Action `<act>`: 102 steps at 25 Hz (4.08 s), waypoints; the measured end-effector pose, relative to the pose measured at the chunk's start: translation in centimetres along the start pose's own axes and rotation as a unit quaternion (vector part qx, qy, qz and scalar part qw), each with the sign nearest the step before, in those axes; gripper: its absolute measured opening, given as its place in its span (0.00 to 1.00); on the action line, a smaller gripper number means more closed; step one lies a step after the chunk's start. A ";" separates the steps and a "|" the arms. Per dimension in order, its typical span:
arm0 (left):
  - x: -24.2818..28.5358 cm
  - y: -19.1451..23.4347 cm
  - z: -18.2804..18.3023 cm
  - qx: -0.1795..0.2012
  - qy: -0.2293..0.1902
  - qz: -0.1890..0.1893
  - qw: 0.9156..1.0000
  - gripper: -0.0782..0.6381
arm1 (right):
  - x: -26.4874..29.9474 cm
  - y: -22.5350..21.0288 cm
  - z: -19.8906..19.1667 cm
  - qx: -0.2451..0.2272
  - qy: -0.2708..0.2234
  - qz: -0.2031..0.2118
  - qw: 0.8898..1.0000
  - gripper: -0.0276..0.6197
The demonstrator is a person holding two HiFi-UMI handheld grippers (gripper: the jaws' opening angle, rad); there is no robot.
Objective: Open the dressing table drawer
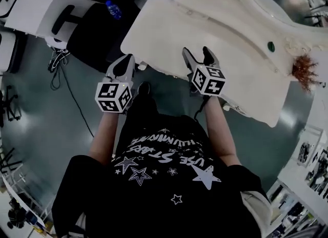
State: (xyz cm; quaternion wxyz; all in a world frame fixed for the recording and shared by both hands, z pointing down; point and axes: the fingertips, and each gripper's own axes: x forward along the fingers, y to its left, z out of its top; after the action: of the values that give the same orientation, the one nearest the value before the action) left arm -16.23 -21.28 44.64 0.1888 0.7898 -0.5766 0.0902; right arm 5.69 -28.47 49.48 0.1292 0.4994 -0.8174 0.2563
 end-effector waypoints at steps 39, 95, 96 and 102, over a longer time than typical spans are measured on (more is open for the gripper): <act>14.3 9.8 3.5 0.023 0.063 -0.180 0.981 0.11 | 17.1 -4.9 4.6 0.043 -0.010 -0.257 0.965 0.45; 5.6 6.4 -0.4 0.007 0.060 -0.049 0.997 0.11 | 14.3 -3.5 1.6 0.003 0.047 -0.241 0.969 0.23; 5.5 6.5 -0.5 0.007 0.061 -0.050 0.997 0.11 | 14.2 -3.3 1.5 0.003 0.049 -0.241 0.969 0.23; 4.7 6.7 -0.7 0.001 0.064 -0.059 0.996 0.11 | 14.0 -2.5 1.1 0.008 0.045 -0.234 0.971 0.23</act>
State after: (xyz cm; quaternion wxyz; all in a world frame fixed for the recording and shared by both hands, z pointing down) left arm -20.99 -26.92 48.31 0.2299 0.8154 -0.5152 0.1297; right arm 1.43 -40.52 55.84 0.2188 0.6656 -0.6692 0.2475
